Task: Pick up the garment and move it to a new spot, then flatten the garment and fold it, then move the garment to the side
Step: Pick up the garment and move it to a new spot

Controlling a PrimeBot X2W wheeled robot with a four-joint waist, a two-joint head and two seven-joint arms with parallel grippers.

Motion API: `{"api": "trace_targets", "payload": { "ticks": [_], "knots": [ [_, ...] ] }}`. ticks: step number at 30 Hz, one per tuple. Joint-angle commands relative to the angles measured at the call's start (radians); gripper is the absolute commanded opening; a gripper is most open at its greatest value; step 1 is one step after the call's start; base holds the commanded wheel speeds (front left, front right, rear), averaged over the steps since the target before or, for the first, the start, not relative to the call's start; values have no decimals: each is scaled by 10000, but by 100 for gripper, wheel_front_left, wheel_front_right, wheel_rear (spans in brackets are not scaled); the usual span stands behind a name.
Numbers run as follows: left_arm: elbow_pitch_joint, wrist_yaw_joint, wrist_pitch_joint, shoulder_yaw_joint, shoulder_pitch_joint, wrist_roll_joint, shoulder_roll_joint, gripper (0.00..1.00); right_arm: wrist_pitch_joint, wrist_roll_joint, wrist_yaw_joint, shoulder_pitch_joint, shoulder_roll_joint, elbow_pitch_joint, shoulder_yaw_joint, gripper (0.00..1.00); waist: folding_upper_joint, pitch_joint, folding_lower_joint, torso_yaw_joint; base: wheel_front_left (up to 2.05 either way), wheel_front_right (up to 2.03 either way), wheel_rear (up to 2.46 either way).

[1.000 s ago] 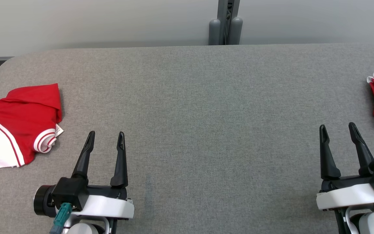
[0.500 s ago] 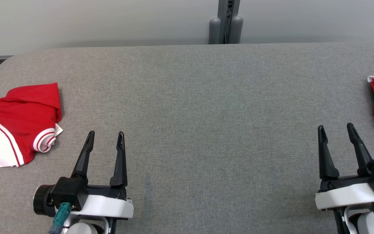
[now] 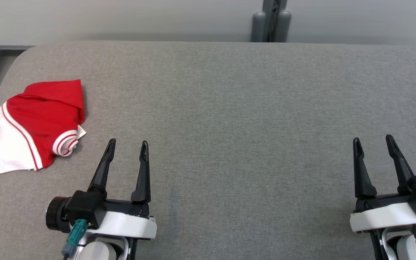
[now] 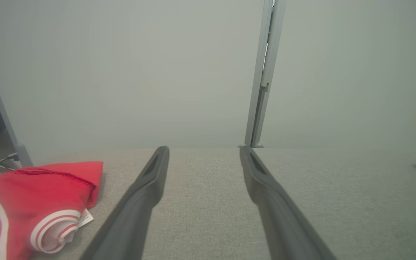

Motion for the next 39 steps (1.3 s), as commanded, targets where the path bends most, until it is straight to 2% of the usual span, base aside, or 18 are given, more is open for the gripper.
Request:
{"api": "trace_targets", "payload": {
  "ticks": [1, 14, 20, 31, 39],
  "knots": [
    [-35, 22, 2, -133, -162, -87, 45, 100, -46, -87, 4, 4, -45, -64, -23, 100, 0, 228, 0, 587, 0, 0, 0],
    [-107, 291, 2, -291, 232, -183, 40, 100, -47, -187, 2, -13, -156, -60, 322, 100, 0, 147, 0, 3009, 0, 0, 0],
    [-180, 330, 2, -88, 494, -238, 39, 100, -47, -197, 2, 140, -181, -63, 545, 100, 0, -87, 0, 3812, 0, 0, 0],
    [-190, 250, 2, -34, 758, -214, 40, 100, -47, -100, 2, 401, -144, -59, 764, 100, 0, -393, 0, 4592, 0, 0, 0],
    [-301, 373, 2, -12, 827, -262, 39, 100, -47, -86, 2, 246, -184, 39, 925, 100, 0, -331, 0, 4644, 0, 0, 0]
  ]
}}
